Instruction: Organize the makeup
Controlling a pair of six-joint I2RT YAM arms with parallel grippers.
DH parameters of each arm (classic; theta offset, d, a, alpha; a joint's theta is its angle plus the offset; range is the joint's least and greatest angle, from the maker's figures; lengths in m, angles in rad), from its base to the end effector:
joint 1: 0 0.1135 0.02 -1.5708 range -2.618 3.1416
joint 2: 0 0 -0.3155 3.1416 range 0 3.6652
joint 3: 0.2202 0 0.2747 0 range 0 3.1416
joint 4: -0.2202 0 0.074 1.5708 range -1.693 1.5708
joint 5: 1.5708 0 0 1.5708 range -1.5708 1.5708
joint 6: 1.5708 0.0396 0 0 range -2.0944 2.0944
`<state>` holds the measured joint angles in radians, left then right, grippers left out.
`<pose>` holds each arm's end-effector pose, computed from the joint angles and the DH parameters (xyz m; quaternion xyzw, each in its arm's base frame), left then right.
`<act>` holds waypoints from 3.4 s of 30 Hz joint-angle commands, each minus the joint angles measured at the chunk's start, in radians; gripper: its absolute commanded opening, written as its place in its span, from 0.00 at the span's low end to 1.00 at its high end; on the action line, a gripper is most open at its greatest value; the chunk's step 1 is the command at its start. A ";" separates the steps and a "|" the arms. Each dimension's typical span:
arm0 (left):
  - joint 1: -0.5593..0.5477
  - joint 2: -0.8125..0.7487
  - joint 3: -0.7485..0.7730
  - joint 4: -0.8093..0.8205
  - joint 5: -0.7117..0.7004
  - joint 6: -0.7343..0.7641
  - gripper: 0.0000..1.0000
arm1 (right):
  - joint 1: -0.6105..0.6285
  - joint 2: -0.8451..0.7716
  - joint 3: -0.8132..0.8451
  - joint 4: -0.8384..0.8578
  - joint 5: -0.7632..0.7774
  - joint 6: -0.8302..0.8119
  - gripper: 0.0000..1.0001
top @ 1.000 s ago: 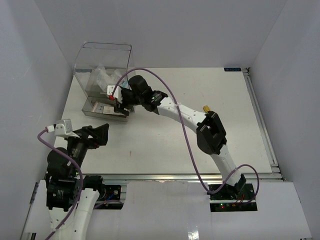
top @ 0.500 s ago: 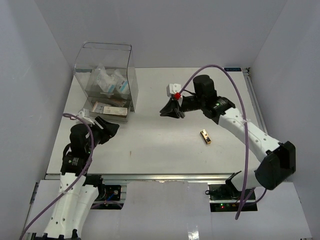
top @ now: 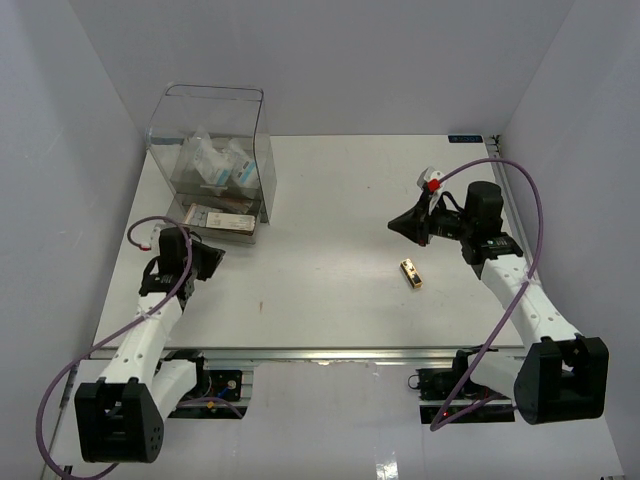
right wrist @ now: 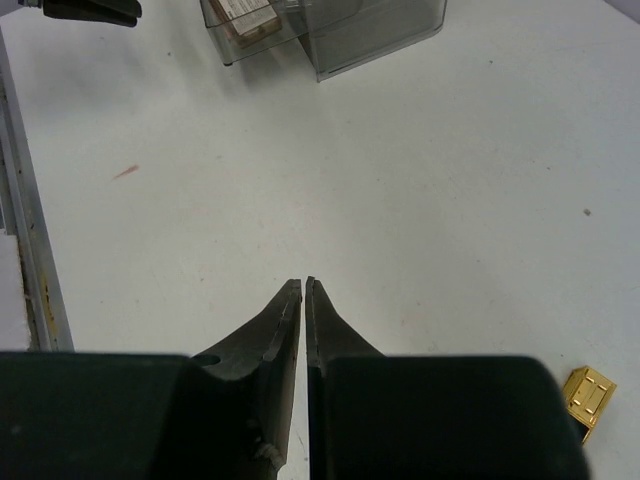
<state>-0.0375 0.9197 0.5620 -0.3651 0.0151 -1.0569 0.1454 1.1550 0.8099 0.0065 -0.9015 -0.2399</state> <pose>0.1859 -0.0076 0.2517 -0.4420 0.7971 -0.2199 0.3477 0.2509 0.0681 0.3352 -0.3877 0.6728 0.3306 0.5364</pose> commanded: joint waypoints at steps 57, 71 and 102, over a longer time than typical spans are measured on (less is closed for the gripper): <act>0.304 0.689 0.250 0.688 0.434 0.037 0.85 | -0.088 -0.016 -0.029 0.079 -0.025 0.003 0.12; 0.328 0.593 0.209 0.591 0.396 0.085 0.59 | -0.090 -0.003 -0.029 0.075 -0.028 -0.003 0.11; 0.327 0.867 0.378 0.640 0.547 0.049 0.61 | -0.106 0.012 -0.025 0.064 -0.027 -0.016 0.11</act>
<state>0.2859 1.7925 0.8950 0.2242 0.5281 -1.0134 0.0452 1.1646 0.7871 0.0547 -0.9127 -0.2436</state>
